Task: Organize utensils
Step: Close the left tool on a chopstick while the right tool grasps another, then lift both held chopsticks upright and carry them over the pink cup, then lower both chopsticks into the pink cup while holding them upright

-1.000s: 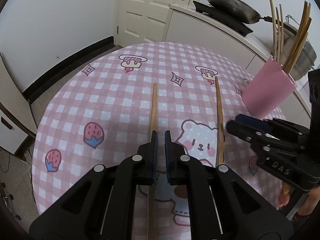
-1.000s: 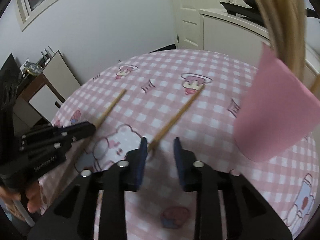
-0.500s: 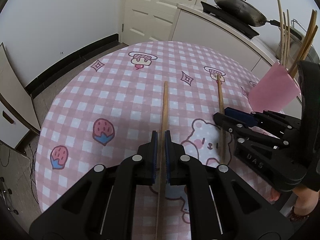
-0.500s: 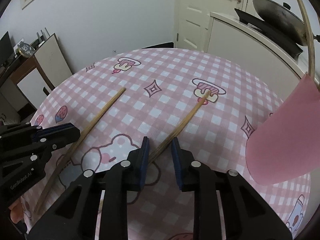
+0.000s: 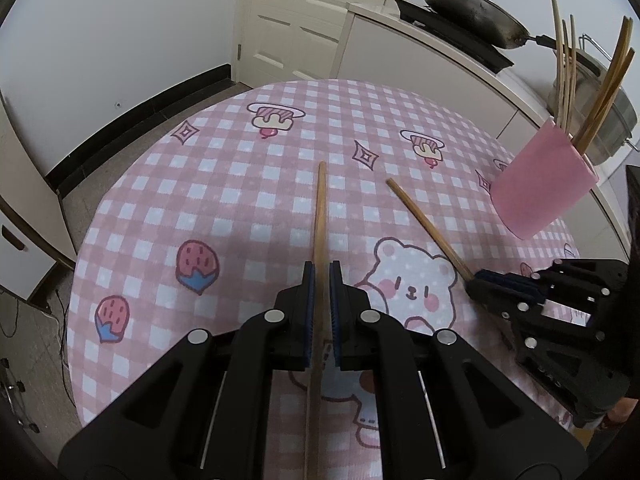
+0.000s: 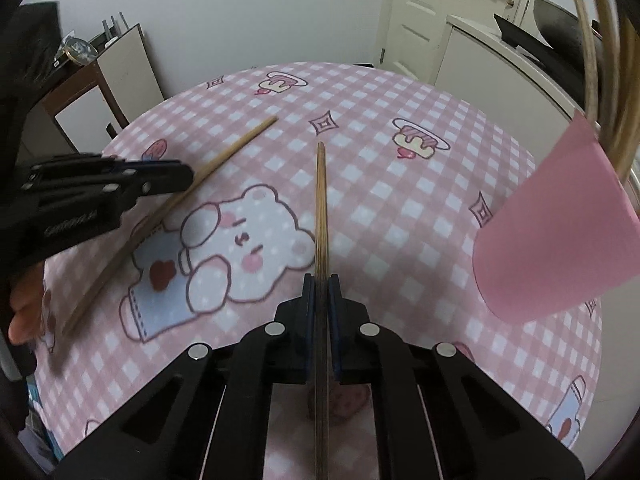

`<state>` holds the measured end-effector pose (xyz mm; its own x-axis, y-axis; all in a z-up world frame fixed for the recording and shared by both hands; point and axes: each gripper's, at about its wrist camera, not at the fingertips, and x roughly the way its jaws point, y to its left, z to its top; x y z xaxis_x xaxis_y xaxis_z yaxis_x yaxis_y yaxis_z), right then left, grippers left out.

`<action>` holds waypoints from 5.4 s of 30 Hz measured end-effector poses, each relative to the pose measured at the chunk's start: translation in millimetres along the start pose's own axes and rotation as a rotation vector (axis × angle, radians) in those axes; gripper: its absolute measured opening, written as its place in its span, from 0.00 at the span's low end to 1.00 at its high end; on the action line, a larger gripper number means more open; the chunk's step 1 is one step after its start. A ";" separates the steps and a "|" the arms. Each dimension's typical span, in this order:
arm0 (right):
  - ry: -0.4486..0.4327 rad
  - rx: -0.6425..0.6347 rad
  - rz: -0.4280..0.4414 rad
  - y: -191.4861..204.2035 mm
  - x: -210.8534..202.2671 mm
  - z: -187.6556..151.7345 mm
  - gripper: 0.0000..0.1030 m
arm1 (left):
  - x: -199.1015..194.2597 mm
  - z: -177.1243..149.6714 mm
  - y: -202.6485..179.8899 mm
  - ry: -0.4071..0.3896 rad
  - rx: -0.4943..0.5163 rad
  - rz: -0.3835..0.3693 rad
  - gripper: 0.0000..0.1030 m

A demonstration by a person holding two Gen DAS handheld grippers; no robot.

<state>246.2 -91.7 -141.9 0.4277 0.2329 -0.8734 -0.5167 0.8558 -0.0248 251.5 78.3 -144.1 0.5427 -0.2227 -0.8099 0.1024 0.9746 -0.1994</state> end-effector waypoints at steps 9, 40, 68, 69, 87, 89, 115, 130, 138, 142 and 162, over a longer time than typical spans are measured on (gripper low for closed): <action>-0.027 0.064 0.016 -6.4 14.0 21.3 0.06 | 20.5 28.2 -7.0 0.040 0.013 0.000 0.08; -0.071 0.054 0.041 -1.5 18.8 48.4 0.04 | 21.6 44.1 -14.6 -0.006 0.060 0.045 0.06; -0.515 -0.025 0.026 27.5 -170.7 18.5 0.04 | -180.6 17.3 -85.4 -0.440 0.166 -0.103 0.05; -0.524 -0.025 0.022 26.4 -176.0 16.9 0.04 | -183.6 17.3 -87.9 -0.445 0.169 -0.109 0.05; -0.688 0.061 -0.100 -34.2 -254.7 -2.1 0.04 | -198.6 43.1 -145.1 -0.509 0.214 -0.277 0.05; -0.701 0.071 -0.120 -41.7 -261.6 -3.1 0.04 | -203.8 46.5 -153.5 -0.523 0.223 -0.287 0.05; -0.832 0.187 -0.219 -105.9 -250.8 19.3 0.04 | -198.5 104.1 -214.4 -0.712 0.195 -0.288 0.05; -0.738 0.214 -0.181 -110.7 -214.7 12.3 0.04 | -154.8 97.6 -209.4 -0.623 0.200 -0.259 0.06; -0.744 0.222 -0.167 -114.9 -218.4 12.7 0.04 | -207.9 102.2 -204.6 -0.771 0.167 -0.289 0.06; -0.740 0.222 -0.158 -114.9 -217.1 11.7 0.04 | -218.0 98.8 -205.5 -0.836 0.152 -0.307 0.05; -0.710 0.222 -0.153 -115.6 -209.9 8.4 0.04 | -170.7 99.9 -209.1 -0.767 0.153 -0.247 0.06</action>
<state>222.4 -235.7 48.4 0.8961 0.2815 -0.3431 -0.2840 0.9578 0.0441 220.7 -84.9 90.9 0.9033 -0.4059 -0.1386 0.3758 0.9048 -0.2004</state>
